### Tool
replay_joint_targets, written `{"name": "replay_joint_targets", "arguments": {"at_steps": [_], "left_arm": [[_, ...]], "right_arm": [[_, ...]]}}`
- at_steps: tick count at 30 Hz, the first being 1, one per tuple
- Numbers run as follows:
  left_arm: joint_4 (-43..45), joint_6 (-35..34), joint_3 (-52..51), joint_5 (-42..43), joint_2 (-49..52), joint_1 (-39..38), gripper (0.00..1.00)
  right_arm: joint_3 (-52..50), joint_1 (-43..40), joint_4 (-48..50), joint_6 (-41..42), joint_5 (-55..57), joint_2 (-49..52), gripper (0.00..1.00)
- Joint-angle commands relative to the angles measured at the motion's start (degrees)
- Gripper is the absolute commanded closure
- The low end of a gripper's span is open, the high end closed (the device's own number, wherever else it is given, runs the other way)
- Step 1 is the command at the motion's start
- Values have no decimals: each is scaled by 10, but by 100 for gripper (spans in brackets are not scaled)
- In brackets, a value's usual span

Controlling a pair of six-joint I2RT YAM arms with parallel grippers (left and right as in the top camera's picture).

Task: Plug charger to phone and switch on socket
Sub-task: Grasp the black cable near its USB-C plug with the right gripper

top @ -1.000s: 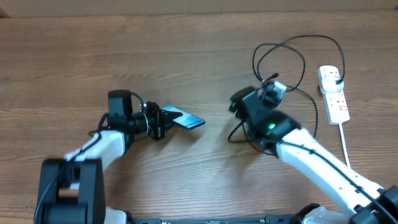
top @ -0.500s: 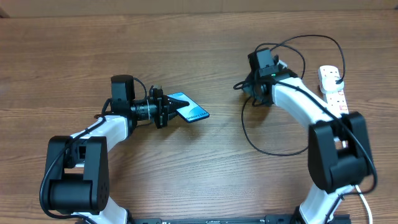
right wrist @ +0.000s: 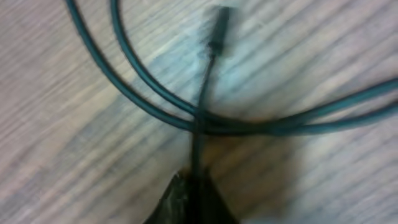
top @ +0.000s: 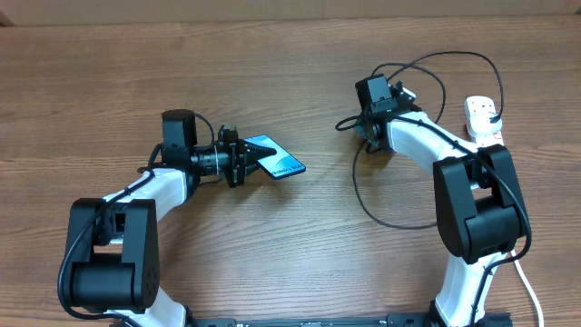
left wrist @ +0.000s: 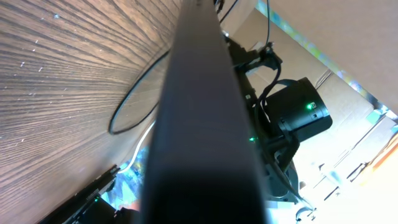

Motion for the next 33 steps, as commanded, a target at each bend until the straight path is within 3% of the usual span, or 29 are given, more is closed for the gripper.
{"name": "replay_joint_targets", "arguments": {"at_steps": [1, 4, 6, 9, 17, 18, 21, 24, 26, 33], "left_arm": [[4, 15, 13, 25, -1, -4, 96], [4, 15, 13, 25, -1, -4, 96], [4, 15, 13, 23, 0, -4, 96], [4, 15, 13, 17, 0, -4, 96], [4, 15, 13, 12, 0, -4, 96], [4, 15, 13, 11, 0, -4, 96], [4, 15, 13, 10, 0, -4, 96], [4, 15, 13, 9, 0, -4, 96], [4, 15, 13, 9, 0, -4, 96], [4, 15, 13, 11, 0, -4, 96]], "right_arm": [[13, 1, -68, -29, 1, -28, 96], [14, 7, -163, -33, -1, -99, 96], [14, 10, -224, -91, -22, -141, 96], [10, 10, -302, -101, -76, -150, 96], [-106, 15, -269, -120, -111, -149, 94], [-120, 15, -266, -120, -111, -149, 91], [-138, 15, -256, -120, -111, -149, 69], [-131, 15, -254, -120, -111, -149, 27], [-119, 13, -247, -120, -108, -149, 15], [-118, 13, -203, -77, 7, -149, 7]]}}
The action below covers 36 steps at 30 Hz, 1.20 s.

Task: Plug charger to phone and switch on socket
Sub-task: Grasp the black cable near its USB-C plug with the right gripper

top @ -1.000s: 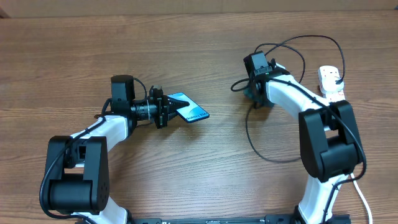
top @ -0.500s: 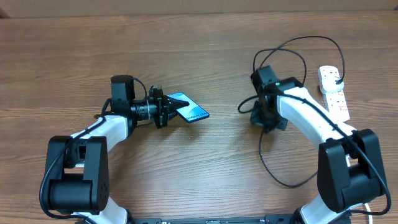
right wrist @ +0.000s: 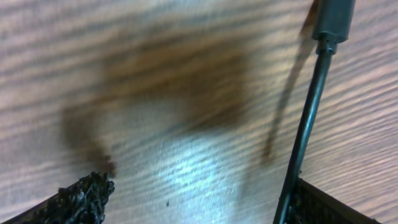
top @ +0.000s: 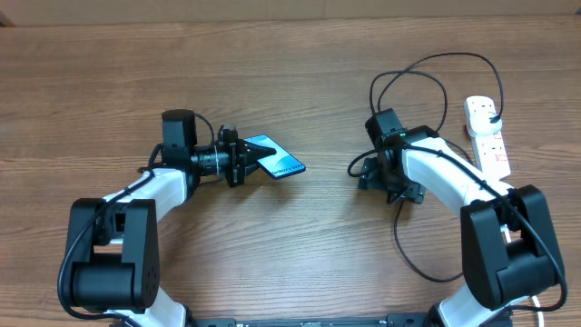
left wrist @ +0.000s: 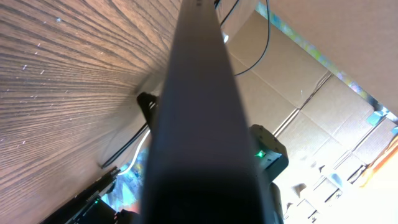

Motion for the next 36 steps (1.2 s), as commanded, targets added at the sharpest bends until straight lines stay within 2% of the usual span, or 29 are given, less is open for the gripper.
{"name": "replay_joint_targets", "arguments": {"at_steps": [1, 2, 8, 10, 12, 13, 14, 17, 22, 24, 28, 31, 36], "left_arm": [[4, 15, 13, 15, 0, -4, 96], [4, 15, 13, 16, 0, -4, 96], [4, 15, 13, 15, 0, -4, 96], [4, 15, 13, 14, 0, -4, 96], [4, 15, 13, 14, 0, -4, 96], [4, 15, 13, 15, 0, -4, 96], [4, 15, 13, 16, 0, -4, 96], [4, 15, 13, 15, 0, -4, 96], [4, 15, 13, 11, 0, -4, 96], [4, 15, 13, 11, 0, -4, 96], [4, 15, 13, 12, 0, -4, 96], [4, 15, 13, 11, 0, -4, 96], [4, 15, 13, 9, 0, -4, 95]], "right_arm": [[15, -1, 8, 47, 95, 0, 3], [15, -1, 4, 61, 108, 0, 0], [15, 0, -45, 50, 98, 0, 0], [15, 0, -9, -90, -53, 0, 0], [15, 0, 10, -197, -205, 0, 0], [15, 0, 14, -210, -216, 0, 0], [15, 0, 15, -202, -193, 0, 0], [15, -2, -1, -24, 40, -1, 0], [15, -2, 20, 68, 115, -1, 0], [15, -4, 42, 80, 120, 0, 0], [15, -35, 69, 131, 120, 5, 18], [15, -52, 71, 131, 103, 16, 29], [14, -52, 62, 127, 43, 46, 41]]}}
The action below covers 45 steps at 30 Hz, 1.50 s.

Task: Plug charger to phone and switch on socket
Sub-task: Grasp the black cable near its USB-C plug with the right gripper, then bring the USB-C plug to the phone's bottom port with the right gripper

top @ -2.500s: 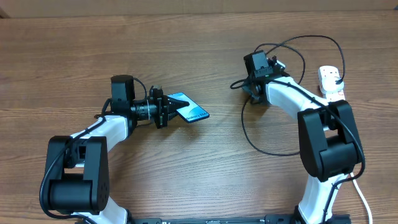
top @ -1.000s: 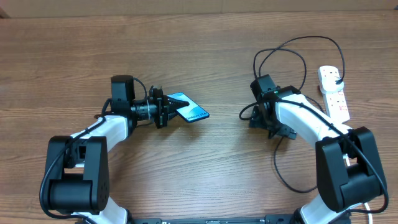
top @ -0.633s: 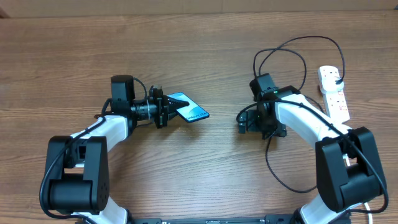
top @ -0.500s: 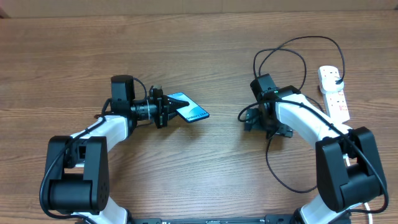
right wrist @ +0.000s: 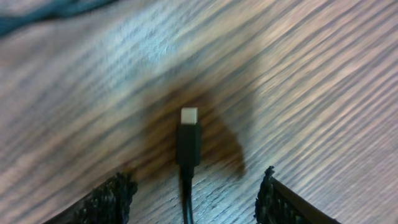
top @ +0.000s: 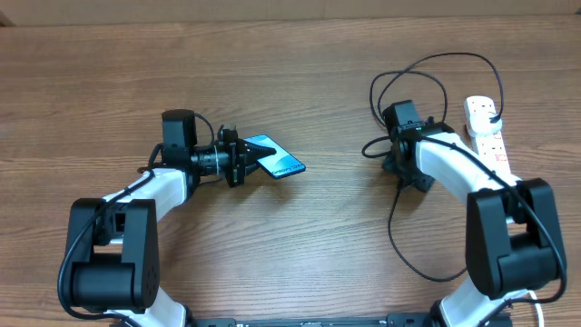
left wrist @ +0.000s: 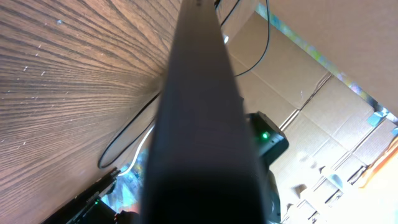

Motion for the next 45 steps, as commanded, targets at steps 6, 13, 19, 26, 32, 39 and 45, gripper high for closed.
{"name": "replay_joint_targets", "arguments": {"at_steps": [6, 13, 19, 26, 32, 39, 45], "left_arm": [[4, 15, 12, 12, 0, -4, 96], [4, 15, 12, 21, 0, -4, 96], [3, 15, 12, 22, 0, -3, 96], [51, 15, 13, 57, 0, -2, 96], [233, -15, 51, 141, 0, 34, 96], [234, 40, 150, 164, 0, 40, 96], [234, 62, 159, 163, 0, 24, 96]], "right_arm": [[11, 3, -37, 2, -50, 27, 60], [11, 3, -33, -9, -47, 27, 83], [14, 3, -33, -26, -69, 27, 96], [99, 4, -40, -236, -330, -6, 96], [118, 1, -100, -401, -513, -144, 96], [103, 31, -271, -581, -583, -307, 96], [55, 170, -126, -512, -538, -356, 96]]}}
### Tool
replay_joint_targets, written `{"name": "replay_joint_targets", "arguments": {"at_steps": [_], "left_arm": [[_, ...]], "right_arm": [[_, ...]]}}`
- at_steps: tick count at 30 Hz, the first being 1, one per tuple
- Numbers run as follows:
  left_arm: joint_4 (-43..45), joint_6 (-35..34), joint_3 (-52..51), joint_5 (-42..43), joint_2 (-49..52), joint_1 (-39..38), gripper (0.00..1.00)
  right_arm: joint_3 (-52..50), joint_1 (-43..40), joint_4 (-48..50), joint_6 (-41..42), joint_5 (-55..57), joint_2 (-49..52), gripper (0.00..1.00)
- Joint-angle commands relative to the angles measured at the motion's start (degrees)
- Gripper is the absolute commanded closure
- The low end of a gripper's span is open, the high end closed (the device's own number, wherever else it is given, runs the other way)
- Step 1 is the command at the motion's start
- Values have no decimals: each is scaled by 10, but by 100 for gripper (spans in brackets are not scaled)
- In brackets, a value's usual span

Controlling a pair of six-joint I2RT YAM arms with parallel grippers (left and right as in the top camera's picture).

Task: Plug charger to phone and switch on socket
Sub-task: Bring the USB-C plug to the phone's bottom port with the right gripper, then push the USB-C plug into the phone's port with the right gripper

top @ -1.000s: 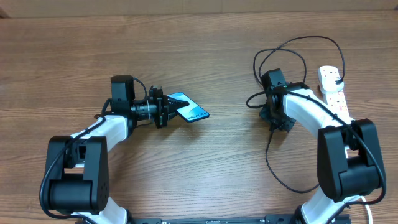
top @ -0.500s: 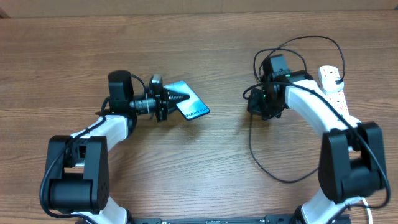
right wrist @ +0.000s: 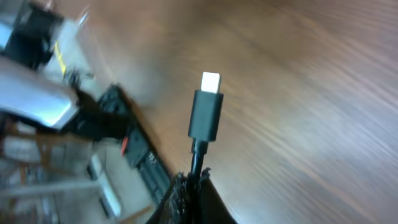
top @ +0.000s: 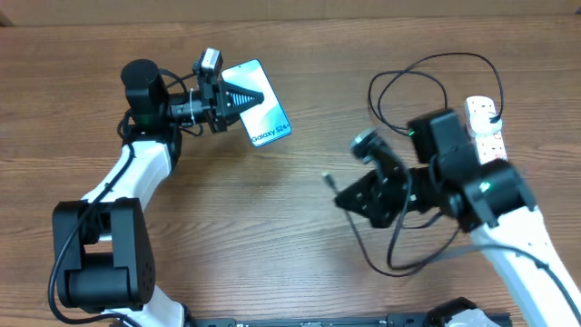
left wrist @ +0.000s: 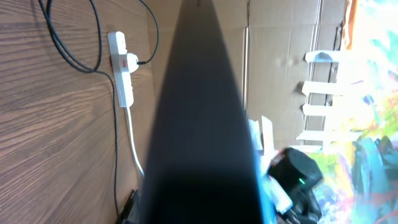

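The phone, light blue with "Galaxy S24" on it, is held up off the table at the back left, and my left gripper is shut on it. In the left wrist view the phone is a dark band down the middle, hiding the fingers. My right gripper is raised over the table's middle right and shut on the black charger cable. Its plug sticks out past the fingers with a silver tip. The white socket strip lies at the far right, also visible as the socket strip.
The black cable loops behind the right arm to the socket strip. Cardboard boxes stand beyond the table. The wooden table lies bare between the arms.
My left gripper has lifted the phone up and back to the left, its face now turned upward. My right gripper, then open around the plug on the table, is now shut on the cable and raised.
My left gripper held the phone low at the table's middle left through every earlier moment. My right gripper moved about the cable, over its loops, then beside it, then open around the plug end. Now both are lifted, phone and plug in hand.
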Motion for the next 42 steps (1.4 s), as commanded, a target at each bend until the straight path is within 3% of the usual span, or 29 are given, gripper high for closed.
{"name": "replay_joint_targets", "arguments": {"at_steps": [1, 6, 13, 26, 42], "left_arm": [[3, 32, 14, 19, -3, -15, 96], [3, 45, 14, 46, -3, -20, 96], [3, 75, 14, 54, -3, -20, 96], [2, 113, 14, -7, -3, -19, 96], [-11, 106, 14, 17, -3, -19, 96]], "right_arm": [[-16, 80, 91, 65, 75, 10, 96], [-16, 154, 208, 148, 199, 62, 96], [-16, 154, 232, 224, 272, 95, 96], [-16, 154, 206, 221, 209, 94, 96], [-16, 154, 243, 200, 211, 94, 96]]}}
